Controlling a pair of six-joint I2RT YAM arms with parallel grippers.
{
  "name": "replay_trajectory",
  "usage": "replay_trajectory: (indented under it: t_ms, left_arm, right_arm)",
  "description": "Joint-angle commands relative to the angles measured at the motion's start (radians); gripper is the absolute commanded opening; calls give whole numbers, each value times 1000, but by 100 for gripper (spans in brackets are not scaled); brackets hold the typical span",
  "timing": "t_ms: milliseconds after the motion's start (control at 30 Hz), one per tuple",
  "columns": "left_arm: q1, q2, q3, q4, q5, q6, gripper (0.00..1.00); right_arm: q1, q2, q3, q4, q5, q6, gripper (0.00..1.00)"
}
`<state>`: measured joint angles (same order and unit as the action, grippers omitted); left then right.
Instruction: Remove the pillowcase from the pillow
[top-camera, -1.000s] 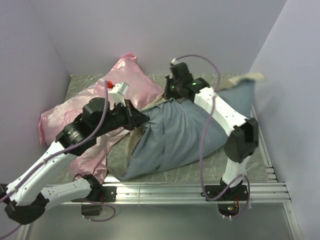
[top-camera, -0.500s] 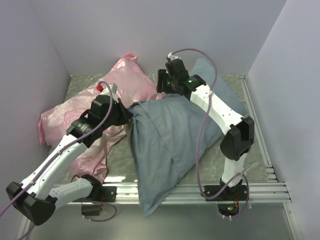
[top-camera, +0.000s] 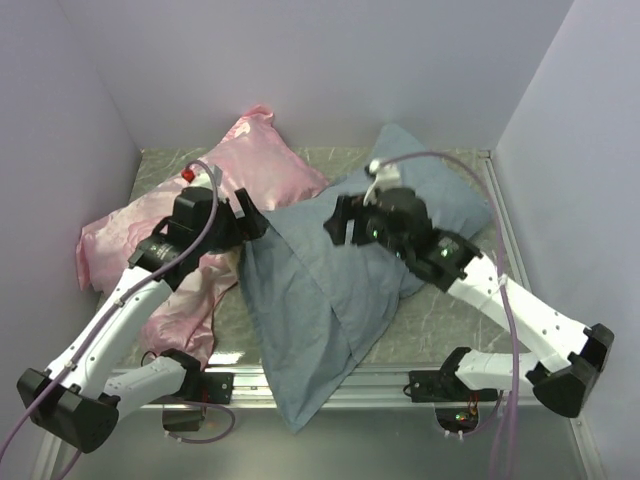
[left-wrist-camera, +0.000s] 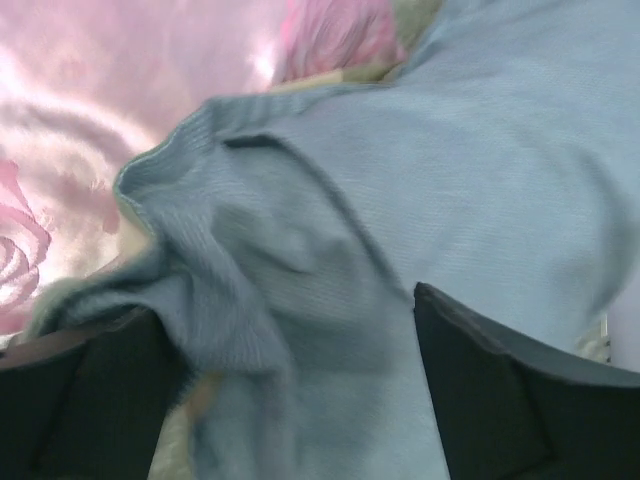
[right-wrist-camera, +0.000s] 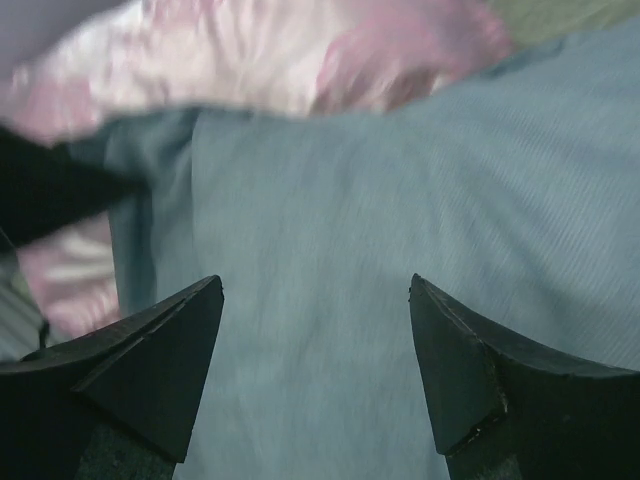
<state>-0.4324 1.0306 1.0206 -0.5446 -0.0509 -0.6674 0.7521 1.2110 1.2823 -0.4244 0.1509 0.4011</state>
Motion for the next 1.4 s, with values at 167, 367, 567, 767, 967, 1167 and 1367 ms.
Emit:
replay_trajectory:
  t_ms: [167, 367, 567, 767, 967, 1167, 1367]
  left_arm:
    - [-2, -78, 181, -100, -55, 43, 99]
    - [-230, -122, 64, -68, -163, -116, 99]
    - [-465, -124, -82, -26, -276, -279, 94]
    - [-494, -121, -227, 87, -210, -307, 68]
    - [-519, -127, -272, 97, -219, -337, 14]
    - [-520, -239, -324, 9, -221, -374, 5]
    - [-520, -308, -355, -78, -211, -400, 2]
  right_arm:
    - [173, -85, -277, 130, 76, -45, 82]
    - [231, 22, -236, 113, 153, -56, 82]
    - [230, 32, -210, 67, 248, -12, 60]
    - [230, 28, -164, 29, 300, 27, 21]
    - [216, 71, -107, -47, 386, 56, 6]
    - [95, 52, -97, -88, 359, 62, 1]
    - [-63, 99, -49, -120, 386, 59, 1]
